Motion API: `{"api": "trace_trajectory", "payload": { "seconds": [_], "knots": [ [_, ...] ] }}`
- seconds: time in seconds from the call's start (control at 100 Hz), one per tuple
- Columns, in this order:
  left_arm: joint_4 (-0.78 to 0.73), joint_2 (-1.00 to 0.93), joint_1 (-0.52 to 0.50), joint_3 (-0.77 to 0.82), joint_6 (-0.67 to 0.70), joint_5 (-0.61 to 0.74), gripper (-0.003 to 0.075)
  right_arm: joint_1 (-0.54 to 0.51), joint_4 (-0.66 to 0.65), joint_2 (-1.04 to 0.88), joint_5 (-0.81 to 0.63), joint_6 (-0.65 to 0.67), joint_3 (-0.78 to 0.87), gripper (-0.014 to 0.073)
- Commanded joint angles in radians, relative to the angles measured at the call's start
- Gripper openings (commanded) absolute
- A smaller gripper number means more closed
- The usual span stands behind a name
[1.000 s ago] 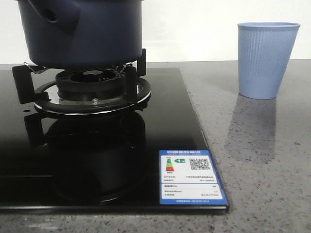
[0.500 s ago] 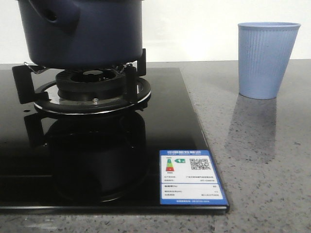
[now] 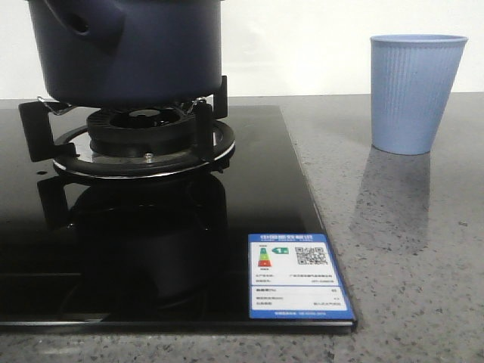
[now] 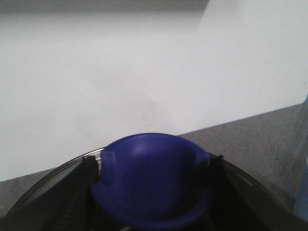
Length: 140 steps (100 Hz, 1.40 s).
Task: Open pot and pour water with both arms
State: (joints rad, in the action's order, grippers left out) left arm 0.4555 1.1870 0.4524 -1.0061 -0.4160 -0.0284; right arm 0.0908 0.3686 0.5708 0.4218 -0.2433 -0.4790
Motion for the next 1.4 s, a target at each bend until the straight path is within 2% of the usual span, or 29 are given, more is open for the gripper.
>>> {"api": "trace_trajectory", "payload": {
  "seconds": [0.0, 0.45, 0.74, 1.2, 1.39],
  "knots": [
    [0.000, -0.059, -0.021, -0.038, -0.001, 0.110, 0.0407, 0.013, 0.039, 0.036, -0.113, -0.046, -0.025, 0.0477],
    [0.000, -0.150, -0.156, -0.038, -0.001, 0.091, 0.0407, 0.214, 0.027, 0.301, -0.470, -0.051, -0.025, 0.0477],
    [0.000, -0.178, -0.212, -0.038, -0.001, 0.057, 0.0407, 0.223, 0.019, 0.498, -0.695, -0.051, -0.025, 0.0478],
    [0.000, -0.180, -0.212, -0.038, -0.001, 0.055, 0.0407, 0.264, 0.015, 0.684, -0.906, -0.034, -0.029, 0.0478],
    [0.000, -0.180, -0.212, -0.038, -0.001, 0.055, 0.0408, 0.264, 0.015, 0.756, -1.052, -0.019, -0.032, 0.0479]
  ]
}}
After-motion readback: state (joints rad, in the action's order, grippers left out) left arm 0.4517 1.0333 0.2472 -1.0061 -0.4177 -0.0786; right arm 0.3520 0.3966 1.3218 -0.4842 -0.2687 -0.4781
